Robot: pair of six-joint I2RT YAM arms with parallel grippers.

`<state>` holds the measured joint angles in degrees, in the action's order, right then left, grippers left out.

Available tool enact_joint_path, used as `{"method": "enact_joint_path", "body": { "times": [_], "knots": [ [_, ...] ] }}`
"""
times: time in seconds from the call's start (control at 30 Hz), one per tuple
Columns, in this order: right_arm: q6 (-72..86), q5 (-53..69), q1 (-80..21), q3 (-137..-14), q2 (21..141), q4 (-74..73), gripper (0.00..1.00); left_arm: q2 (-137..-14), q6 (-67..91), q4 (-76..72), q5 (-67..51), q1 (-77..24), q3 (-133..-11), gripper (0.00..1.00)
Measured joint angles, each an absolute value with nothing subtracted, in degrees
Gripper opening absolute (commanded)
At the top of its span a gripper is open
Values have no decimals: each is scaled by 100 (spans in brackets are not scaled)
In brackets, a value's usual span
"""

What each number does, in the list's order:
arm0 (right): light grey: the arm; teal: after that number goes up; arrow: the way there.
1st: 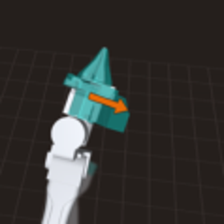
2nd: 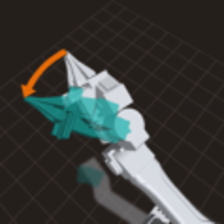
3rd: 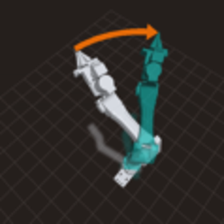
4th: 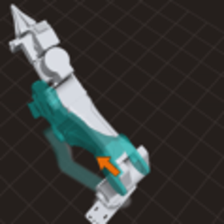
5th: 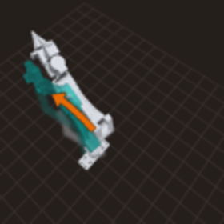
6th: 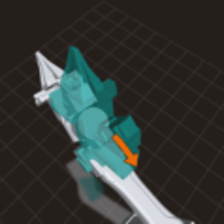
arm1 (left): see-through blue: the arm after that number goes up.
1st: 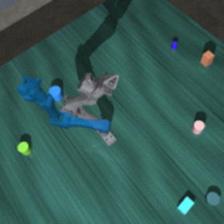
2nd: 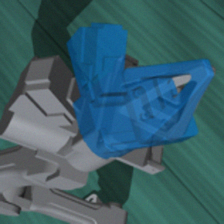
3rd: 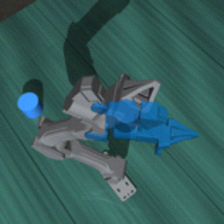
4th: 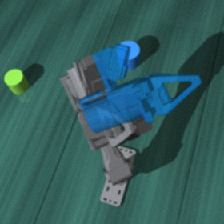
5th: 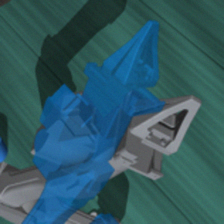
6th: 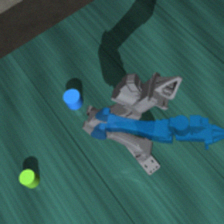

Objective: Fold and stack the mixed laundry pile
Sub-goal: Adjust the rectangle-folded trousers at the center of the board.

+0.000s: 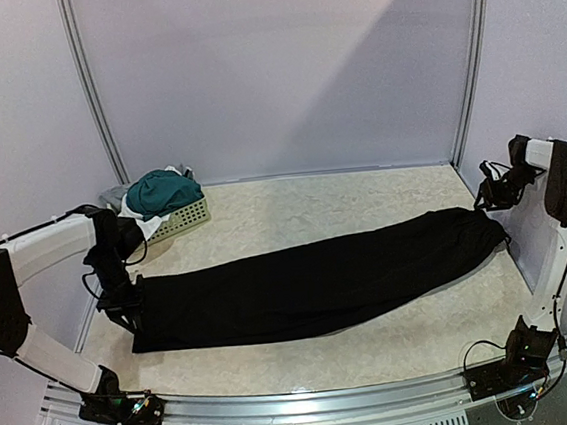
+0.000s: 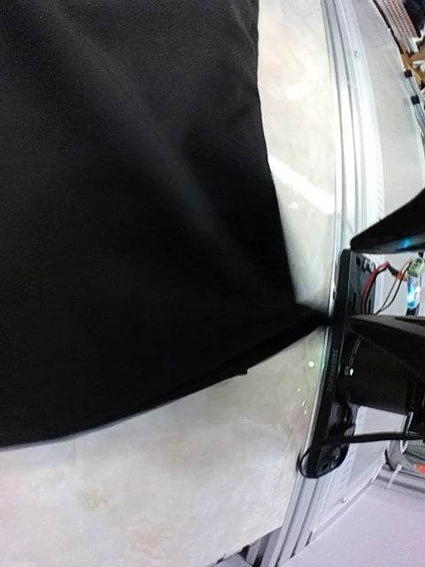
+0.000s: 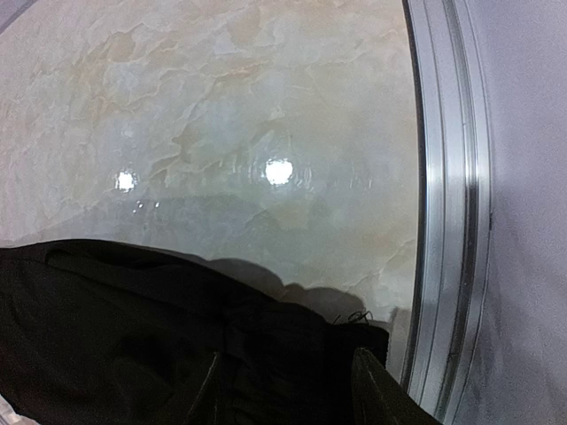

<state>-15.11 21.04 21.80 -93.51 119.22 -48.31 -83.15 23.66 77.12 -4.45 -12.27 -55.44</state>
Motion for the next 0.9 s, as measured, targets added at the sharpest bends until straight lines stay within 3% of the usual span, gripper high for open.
{"method": "enact_joint_path", "body": {
  "times": [0.17,0.23,0.5,0.9],
  "knots": [
    [-1597,2126,2182,-9312,11367,-5098,52,-8213,2460,7734,-228,-1243,-5594,30],
    [-1678,2137,2182,-9212,11010,-5168,52,-8110,2510,7749,-69,-1256,-5745,39],
    [-2137,2161,2021,-8482,9981,-5341,52,-8003,2620,7682,480,-1437,-6735,55],
    [-2453,2296,1693,-7953,9561,-5618,53,-7920,2519,5468,-574,-283,-5030,58]
  ]
}}
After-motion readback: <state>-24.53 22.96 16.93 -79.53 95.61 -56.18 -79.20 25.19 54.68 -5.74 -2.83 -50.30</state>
